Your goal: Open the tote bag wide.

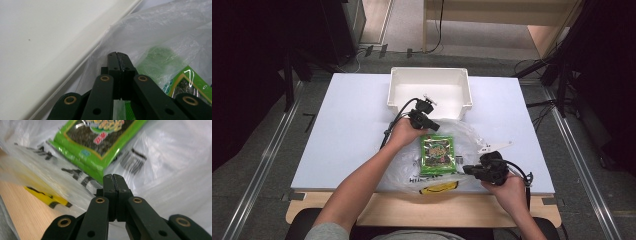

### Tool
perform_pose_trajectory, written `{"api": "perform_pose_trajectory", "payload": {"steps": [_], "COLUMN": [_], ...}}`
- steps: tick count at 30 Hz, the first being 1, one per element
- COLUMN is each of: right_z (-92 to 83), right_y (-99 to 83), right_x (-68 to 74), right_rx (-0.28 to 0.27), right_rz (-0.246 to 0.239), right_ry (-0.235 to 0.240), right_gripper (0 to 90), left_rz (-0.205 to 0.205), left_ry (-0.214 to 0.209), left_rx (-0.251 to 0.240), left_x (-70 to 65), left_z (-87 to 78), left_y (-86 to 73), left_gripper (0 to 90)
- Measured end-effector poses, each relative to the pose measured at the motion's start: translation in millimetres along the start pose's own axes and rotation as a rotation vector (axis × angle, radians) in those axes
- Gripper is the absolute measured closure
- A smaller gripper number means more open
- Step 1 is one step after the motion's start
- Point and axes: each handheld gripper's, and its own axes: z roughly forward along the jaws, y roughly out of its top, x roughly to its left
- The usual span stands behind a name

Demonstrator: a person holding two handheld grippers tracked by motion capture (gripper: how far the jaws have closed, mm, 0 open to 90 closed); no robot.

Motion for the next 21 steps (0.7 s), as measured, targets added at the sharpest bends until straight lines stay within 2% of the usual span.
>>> {"api": "perform_pose_trajectory", "payload": {"steps": [5, 9, 14, 21], "right_z": [-3.2, -0.9, 6.2, 17.3], "right_y": [21.5, 37.2, 56.4, 78.7], "right_x": [0.7, 0.6, -4.4, -11.4], "right_rx": [-0.026, -0.024, -0.029, -0.006], "right_rz": [-0.004, -0.013, -0.014, -0.011], "right_ry": [-0.007, -0.019, -0.033, -0.05], "right_gripper": [90.0, 90.0, 90.0, 90.0], "left_rz": [-0.002, -0.001, -0.009, -0.006], "left_ry": [0.0, 0.003, 0.0, 0.002], "left_rx": [0.008, 0.011, 0.009, 0.008], "left_x": [-0.8, -1.2, -0.9, -1.5], "left_z": [0.2, 0.0, 0.2, 0.5], "left_y": [1.0, 1.2, 1.3, 1.6], "left_gripper": [90.0, 89.9, 89.9, 89.9]}}
